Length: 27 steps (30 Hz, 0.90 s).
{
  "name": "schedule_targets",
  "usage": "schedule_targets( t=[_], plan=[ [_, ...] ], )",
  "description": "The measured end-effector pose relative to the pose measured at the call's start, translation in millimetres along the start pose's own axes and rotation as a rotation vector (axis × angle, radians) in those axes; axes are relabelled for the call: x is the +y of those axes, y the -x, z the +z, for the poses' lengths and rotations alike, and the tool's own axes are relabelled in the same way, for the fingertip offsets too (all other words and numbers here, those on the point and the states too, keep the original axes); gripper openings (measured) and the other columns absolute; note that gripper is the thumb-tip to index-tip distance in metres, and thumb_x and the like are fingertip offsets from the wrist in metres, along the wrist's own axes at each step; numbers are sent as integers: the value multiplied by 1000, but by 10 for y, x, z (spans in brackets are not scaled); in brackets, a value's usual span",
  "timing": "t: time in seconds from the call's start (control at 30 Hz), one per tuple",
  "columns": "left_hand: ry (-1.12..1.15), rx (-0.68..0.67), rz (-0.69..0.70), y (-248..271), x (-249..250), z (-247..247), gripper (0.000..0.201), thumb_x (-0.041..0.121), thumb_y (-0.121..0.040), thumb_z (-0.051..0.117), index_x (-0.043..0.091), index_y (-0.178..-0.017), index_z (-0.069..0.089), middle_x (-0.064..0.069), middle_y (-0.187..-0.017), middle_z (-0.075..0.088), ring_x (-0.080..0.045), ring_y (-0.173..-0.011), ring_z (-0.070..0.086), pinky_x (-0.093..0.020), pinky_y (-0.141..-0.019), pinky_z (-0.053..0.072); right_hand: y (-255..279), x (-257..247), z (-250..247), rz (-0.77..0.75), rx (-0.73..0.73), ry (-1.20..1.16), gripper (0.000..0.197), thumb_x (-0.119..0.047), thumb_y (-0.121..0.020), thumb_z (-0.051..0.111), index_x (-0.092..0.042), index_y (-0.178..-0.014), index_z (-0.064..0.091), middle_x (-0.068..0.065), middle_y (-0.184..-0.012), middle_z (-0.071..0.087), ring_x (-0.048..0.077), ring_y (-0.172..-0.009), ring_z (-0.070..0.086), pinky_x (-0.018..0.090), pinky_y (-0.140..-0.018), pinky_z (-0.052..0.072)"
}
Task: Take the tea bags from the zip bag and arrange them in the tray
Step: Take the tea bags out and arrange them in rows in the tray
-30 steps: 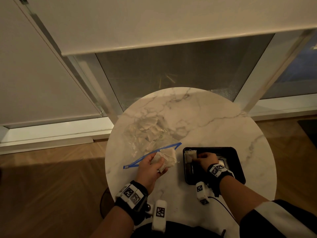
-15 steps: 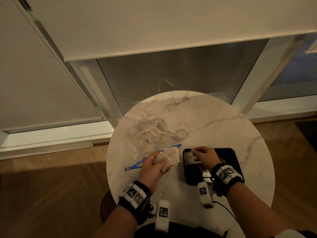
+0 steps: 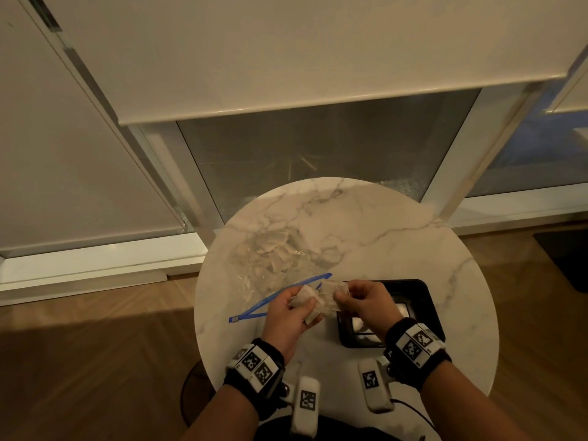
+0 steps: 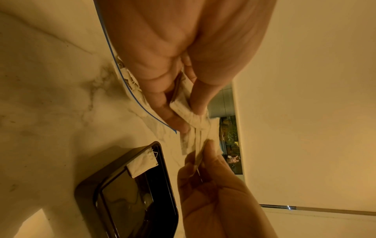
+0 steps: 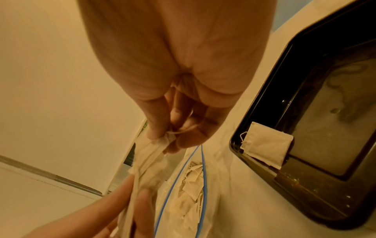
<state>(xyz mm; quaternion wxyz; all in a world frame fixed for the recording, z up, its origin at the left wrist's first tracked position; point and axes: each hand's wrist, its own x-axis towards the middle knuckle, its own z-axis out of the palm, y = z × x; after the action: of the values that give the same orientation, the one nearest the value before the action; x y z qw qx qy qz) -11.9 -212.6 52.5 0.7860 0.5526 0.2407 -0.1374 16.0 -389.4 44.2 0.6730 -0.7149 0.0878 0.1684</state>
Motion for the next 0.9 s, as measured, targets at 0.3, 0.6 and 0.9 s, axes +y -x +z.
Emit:
schedule_targets(
  t=[0.3,0.6,0.9],
  plan=[
    [55,76,27,-45,10,-83,25,-2,-94,61,14,-113,60,-14,-118,63,-26,-101,67,-33,-74,60,-102,80,-283,18,155,-5,4,-4,-90,66,-1,-91,69,9,-76,70,22,-67,65,33,-64,58],
    [83,100,11,-57,-40,-126,26,-3,-94,62,15,-113,60,-11,-116,62,-28,-103,65,-42,-86,58,-411,711,-577,242,188,351,17,-8,-78,78,-20,-84,68,5,-82,72,24,-82,70,45,-84,58],
    [63,144,5,-82,-87,-168,26,1,-94,62,20,-111,61,-8,-118,62,-27,-107,65,-40,-86,59,-692,893,-492,336,96,545,17,-17,-73,84,-22,-81,69,0,-82,71,18,-83,69,33,-81,58]
  ],
)
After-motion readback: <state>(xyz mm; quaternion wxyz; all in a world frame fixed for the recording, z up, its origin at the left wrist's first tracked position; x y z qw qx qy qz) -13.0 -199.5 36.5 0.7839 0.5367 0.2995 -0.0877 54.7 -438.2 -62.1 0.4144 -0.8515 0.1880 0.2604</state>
